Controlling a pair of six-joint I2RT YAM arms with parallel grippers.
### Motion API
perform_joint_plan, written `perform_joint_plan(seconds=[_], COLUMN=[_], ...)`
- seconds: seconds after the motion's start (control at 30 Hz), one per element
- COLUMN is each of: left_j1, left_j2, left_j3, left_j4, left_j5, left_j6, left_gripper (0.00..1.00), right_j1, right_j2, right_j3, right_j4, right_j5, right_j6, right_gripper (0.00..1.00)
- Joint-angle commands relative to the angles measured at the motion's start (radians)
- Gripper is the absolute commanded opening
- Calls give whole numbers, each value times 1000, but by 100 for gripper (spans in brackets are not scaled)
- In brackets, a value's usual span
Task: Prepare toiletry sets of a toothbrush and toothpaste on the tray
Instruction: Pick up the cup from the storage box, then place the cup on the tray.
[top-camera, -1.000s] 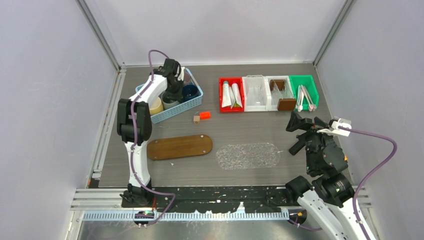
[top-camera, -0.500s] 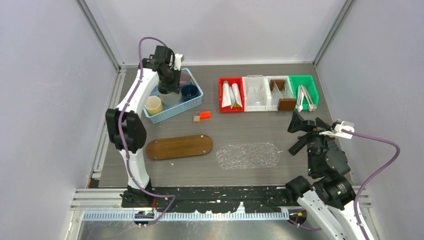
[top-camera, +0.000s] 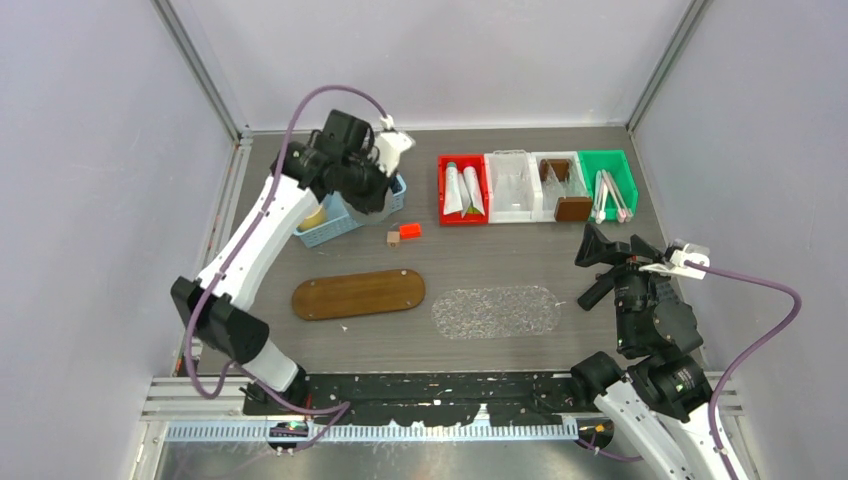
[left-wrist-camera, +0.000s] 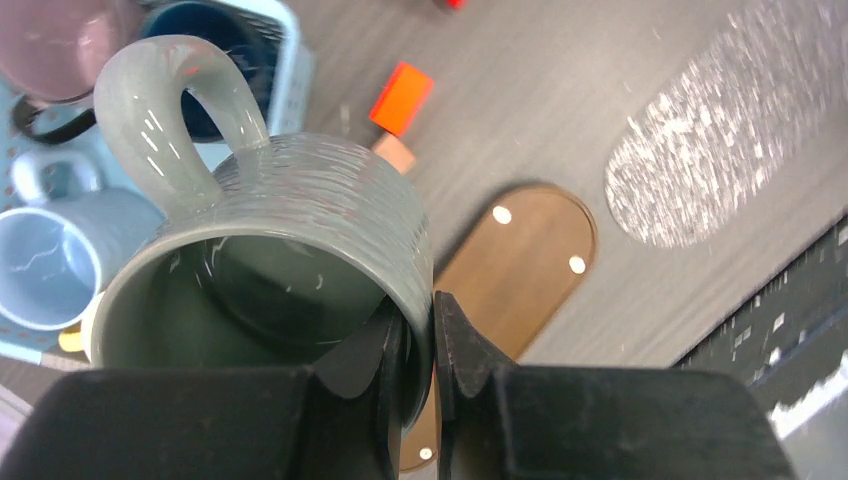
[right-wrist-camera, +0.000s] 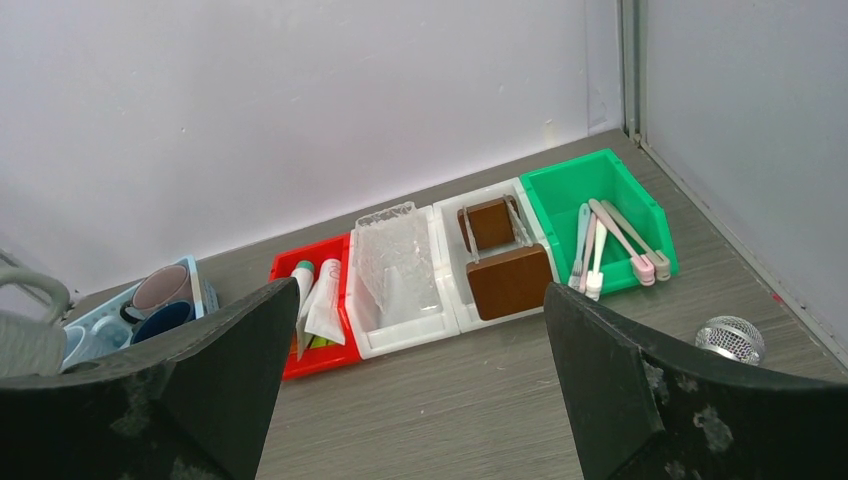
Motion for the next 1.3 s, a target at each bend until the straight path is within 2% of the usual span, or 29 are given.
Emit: perform_joint_plan(seconds=[0.0,0.27,0.5,1.1,1.27], left_j1=[-102,-277,-369,-391,-391], left_j2=[-154,-275,-277,-239,-210], left_j3=[-119,-345,-502,-702,-722], left_j4=[35,76,85,294,302], left_j5=[48,72,28,-62,-102], left_j6=[191,258,280,429,440], left_gripper=[0,0,0,0,12], right_j1=[7,11,11,13,13], right_j2=[-10,-6,-5,16,21], right_j3=[7,5,5,6,5], right_j4=[40,42,40,37,37], right_j5=[-9,-18,-19,-26,-28], right_j6=[-5,-5,-9,-14,-16], right_gripper=[100,100,100,100,100])
